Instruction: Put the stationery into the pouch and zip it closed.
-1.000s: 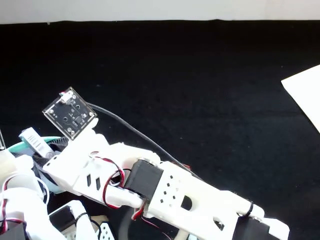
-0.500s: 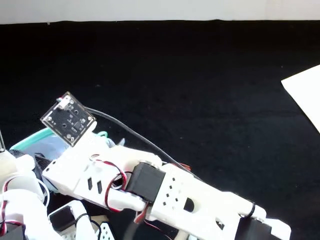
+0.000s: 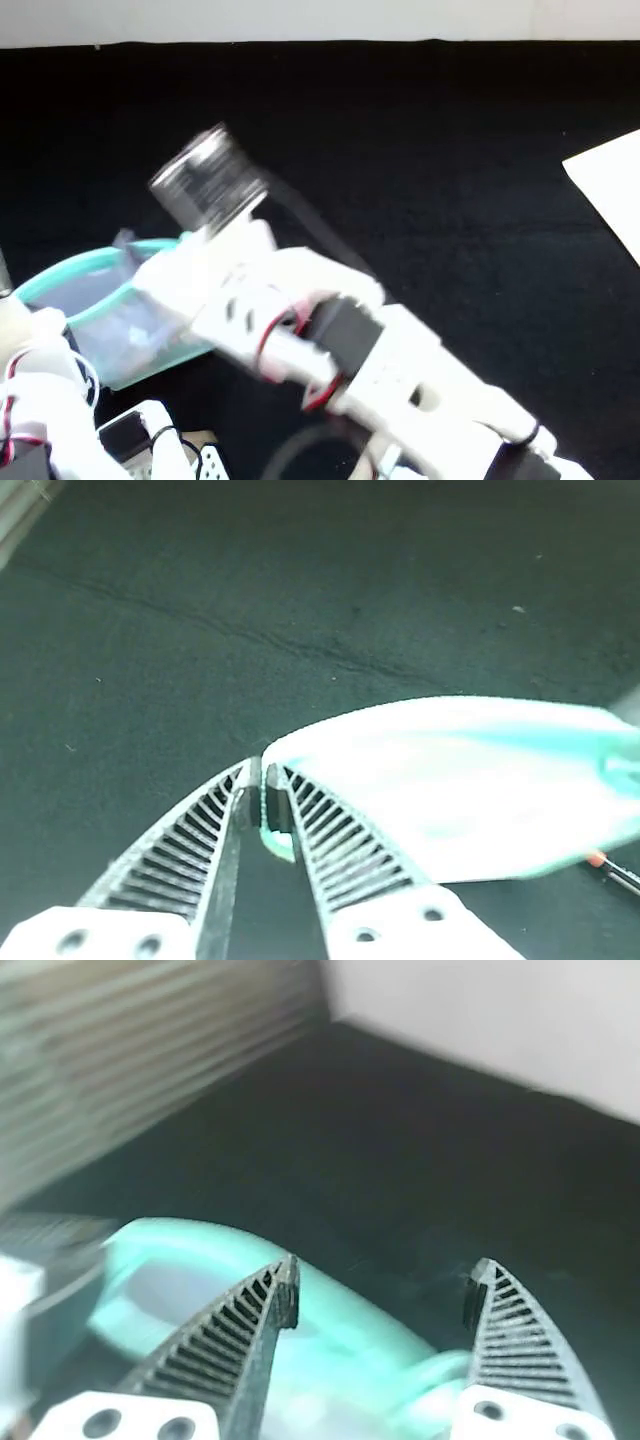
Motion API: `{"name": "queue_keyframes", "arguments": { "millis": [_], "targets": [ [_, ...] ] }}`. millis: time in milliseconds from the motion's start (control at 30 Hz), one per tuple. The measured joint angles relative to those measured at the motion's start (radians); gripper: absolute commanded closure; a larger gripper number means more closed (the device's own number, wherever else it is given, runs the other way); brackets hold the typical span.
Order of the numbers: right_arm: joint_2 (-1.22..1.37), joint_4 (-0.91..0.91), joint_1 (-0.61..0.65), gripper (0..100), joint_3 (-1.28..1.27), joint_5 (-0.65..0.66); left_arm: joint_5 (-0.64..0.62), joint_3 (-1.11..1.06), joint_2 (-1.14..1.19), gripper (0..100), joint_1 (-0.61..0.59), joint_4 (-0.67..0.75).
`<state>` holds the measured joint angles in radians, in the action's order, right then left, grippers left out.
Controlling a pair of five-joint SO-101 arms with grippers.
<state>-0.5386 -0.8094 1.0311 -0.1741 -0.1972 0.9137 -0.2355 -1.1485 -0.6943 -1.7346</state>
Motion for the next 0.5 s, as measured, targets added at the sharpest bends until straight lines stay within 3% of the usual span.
{"name": "queue_keyframes", "arguments": {
  "millis": [167,267,500],
  "targets": [
    [-0.015,-0.015,-0.203,72.1,0.068,-0.126,0.000,-0.002,0.000,99,0.003,0.000],
    [-0.018,-0.049,-0.296,72.1,0.069,-0.129,0.000,-0.002,0.000,99,0.003,0.000],
    [-0.023,-0.097,-0.428,72.1,-0.133,0.061,0.000,-0.002,0.000,99,0.003,0.000]
  ]
}}
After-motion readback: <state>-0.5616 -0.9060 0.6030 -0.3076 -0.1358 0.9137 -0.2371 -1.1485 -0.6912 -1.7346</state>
